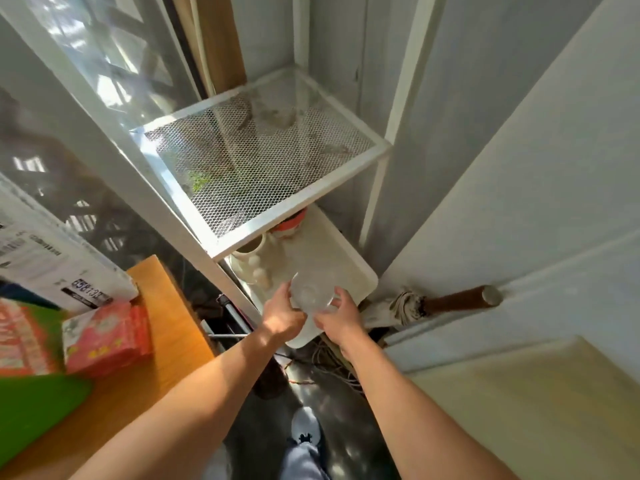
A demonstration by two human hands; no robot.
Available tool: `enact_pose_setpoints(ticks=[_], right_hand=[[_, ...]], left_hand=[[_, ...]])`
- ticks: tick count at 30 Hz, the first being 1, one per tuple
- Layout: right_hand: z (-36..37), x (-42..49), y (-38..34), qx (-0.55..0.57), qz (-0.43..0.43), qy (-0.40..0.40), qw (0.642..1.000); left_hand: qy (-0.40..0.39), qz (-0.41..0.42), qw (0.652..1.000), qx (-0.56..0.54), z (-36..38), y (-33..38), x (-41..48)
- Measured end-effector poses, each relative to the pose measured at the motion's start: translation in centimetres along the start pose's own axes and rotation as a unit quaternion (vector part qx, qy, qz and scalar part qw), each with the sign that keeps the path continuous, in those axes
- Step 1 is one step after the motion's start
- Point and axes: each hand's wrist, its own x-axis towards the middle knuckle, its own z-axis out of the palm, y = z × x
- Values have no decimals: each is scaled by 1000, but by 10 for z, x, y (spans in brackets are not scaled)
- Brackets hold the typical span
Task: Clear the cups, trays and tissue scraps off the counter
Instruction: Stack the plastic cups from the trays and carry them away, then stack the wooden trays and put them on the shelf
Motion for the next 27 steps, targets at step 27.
enact_pose_setpoints(ticks=[27], right_hand=[[78,-159,-8,-406,-142,13,903]], left_hand=[[29,75,993,91,-104,-67,-172]])
